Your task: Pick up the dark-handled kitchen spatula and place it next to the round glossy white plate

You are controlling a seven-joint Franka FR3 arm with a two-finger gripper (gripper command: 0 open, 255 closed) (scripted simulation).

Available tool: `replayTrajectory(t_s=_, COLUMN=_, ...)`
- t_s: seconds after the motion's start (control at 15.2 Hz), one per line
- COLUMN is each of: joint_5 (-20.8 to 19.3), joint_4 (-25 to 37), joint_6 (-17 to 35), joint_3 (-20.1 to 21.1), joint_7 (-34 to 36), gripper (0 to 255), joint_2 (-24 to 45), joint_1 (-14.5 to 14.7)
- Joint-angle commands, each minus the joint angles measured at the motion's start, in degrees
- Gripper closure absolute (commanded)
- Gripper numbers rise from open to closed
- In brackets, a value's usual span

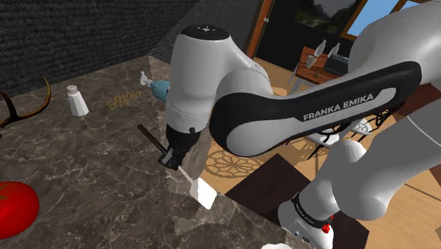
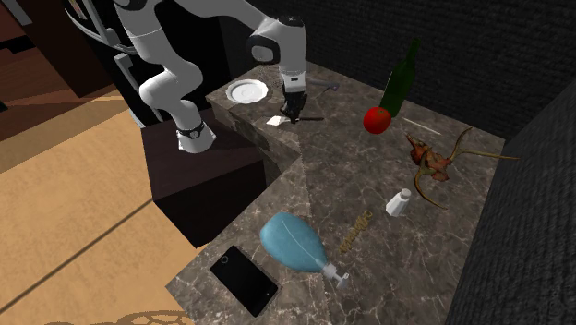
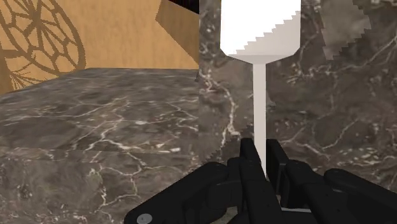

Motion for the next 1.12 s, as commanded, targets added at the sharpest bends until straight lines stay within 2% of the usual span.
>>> replayTrajectory(t_s=0.0, joint_5=1.2, joint_4=-2.0, joint_6=-0.2, joint_3=1.4, joint_7=2.1, gripper=255, joint_2=-2.3, joint_1=1.4)
replayTrajectory(t_s=0.59, joint_5=6.2, joint_4=-6.7, joint_6=-1.4, joint_3=8.7, joint_7=12.5, gripper=255, joint_2=-9.1, joint_1=8.1)
replayTrajectory(t_s=1.06, joint_5=5.4, joint_4=-9.9, joint_6=4.7, joint_3=10.1, joint_7=13.5, gripper=255, joint_2=-6.1, joint_1=7.7)
